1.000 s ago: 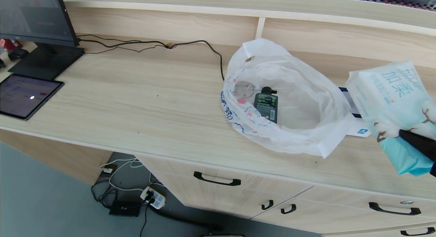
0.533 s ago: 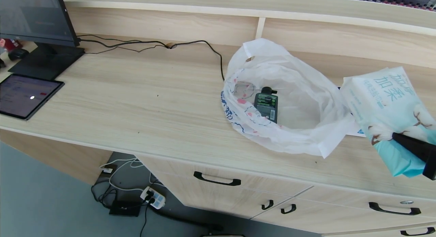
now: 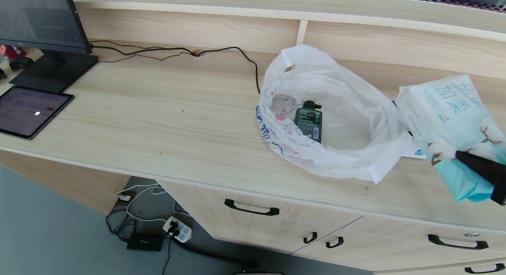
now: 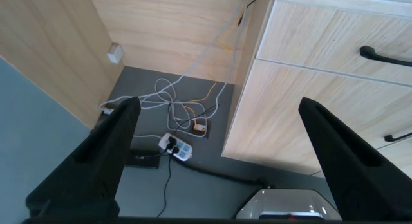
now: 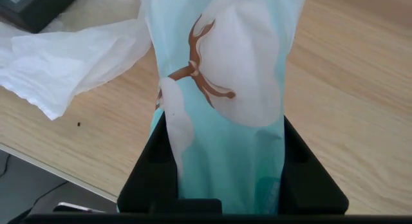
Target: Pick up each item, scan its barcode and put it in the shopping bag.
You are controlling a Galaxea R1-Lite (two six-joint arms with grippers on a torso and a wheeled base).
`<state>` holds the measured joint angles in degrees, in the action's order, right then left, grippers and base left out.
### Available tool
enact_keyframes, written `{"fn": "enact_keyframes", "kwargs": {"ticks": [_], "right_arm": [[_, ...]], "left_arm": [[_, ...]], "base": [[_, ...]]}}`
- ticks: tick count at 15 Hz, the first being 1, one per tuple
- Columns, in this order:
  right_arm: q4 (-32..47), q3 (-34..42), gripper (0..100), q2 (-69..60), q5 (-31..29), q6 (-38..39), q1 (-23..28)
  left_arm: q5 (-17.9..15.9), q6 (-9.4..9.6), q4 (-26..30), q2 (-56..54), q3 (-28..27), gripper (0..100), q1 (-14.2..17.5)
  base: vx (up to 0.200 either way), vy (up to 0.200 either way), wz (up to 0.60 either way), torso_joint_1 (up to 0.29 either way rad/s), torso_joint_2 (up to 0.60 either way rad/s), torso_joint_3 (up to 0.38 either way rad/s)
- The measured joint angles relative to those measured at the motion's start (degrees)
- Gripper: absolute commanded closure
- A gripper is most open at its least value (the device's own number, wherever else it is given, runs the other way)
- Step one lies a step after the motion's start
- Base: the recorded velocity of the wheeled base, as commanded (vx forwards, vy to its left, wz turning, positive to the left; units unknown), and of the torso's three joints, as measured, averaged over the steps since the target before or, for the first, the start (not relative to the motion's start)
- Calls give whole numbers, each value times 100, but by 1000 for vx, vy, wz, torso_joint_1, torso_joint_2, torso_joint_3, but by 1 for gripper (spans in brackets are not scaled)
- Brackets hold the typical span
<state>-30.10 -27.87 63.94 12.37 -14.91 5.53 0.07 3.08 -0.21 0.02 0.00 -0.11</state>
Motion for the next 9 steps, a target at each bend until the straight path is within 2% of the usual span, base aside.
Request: {"fn": "enact_keyframes", "kwargs": {"ticks": [2, 3, 4, 6, 7, 9], "right_arm": [[7, -400, 100, 2, 32, -35, -113], [7, -678, 100, 9, 34, -61, -416], [21, -890, 100, 34, -30, -77, -790], [29, -1179, 100, 108, -542, -83, -1581], [21, -1248, 100, 146, -731, -33, -1826], [38, -1270, 100, 257, -742, 132, -2019]], "left_arm": [[0, 0, 0, 0, 0, 0, 0], [0, -2, 2, 0, 0, 0, 0], [0, 0, 2, 0, 0, 0, 4], [-5, 6, 2, 0, 0, 0, 4], [-2, 6, 2, 0, 0, 0, 4], [-2, 6, 5, 0, 0, 0, 0]], "base": [[0, 0, 0, 0, 0, 0], [0, 0, 0, 0, 0, 0], [0, 0, 600, 2, -2, 12], [0, 0, 600, -2, 2, -9], [0, 0, 600, -2, 2, 7], [0, 0, 600, 10, 5, -7]]}}
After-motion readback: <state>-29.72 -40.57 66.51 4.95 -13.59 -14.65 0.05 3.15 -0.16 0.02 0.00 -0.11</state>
